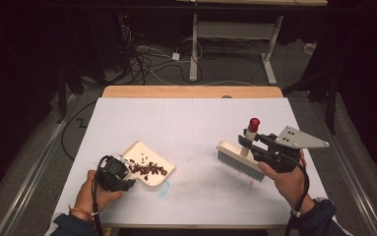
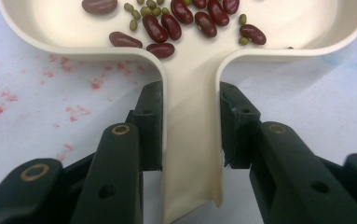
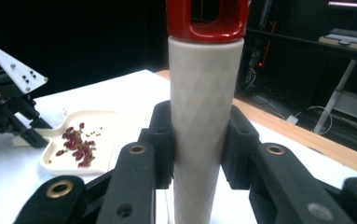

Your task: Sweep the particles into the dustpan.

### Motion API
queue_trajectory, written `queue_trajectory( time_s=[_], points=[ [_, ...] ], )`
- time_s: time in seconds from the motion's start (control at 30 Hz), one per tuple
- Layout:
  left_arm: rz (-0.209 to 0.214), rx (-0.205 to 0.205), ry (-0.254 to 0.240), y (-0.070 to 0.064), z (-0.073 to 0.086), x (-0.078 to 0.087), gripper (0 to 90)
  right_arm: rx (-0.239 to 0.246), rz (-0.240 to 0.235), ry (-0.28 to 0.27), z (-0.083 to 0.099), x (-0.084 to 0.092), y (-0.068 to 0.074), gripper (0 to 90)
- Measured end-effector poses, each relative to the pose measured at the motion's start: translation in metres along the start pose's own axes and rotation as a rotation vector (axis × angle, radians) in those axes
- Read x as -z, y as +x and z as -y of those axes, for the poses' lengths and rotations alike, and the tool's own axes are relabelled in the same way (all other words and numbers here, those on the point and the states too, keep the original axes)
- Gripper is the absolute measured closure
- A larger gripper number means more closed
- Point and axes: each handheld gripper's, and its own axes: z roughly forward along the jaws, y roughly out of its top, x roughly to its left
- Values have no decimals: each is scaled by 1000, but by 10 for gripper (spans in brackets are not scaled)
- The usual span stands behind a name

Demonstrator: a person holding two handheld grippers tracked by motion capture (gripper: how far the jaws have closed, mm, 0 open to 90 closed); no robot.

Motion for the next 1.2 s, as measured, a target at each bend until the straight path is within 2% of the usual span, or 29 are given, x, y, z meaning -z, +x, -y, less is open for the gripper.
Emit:
queue_trajectory(
  time_s=[0.23,0.33,0.67,0.83,0.9,1.07,1.2],
  points=[
    [-5,33,-5,5,0,0,637,-22,-20,14,4,18,-10,699],
    [-8,46,-16,6,-1,-1,637,-22,-38,37,7,23,-14,698],
    [-24,81,-45,8,-5,-4,637,-19,-37,72,11,28,-22,699],
    [-50,116,-66,9,-5,-5,636,-24,-67,88,9,28,-24,699],
    [-48,128,-76,10,-4,-5,636,-21,-80,92,8,29,-25,698],
    [-57,155,-93,10,-3,-7,635,-30,-138,116,5,34,-31,698],
    [-67,175,-103,9,-3,-8,632,-13,-131,130,4,36,-34,698]
  ],
)
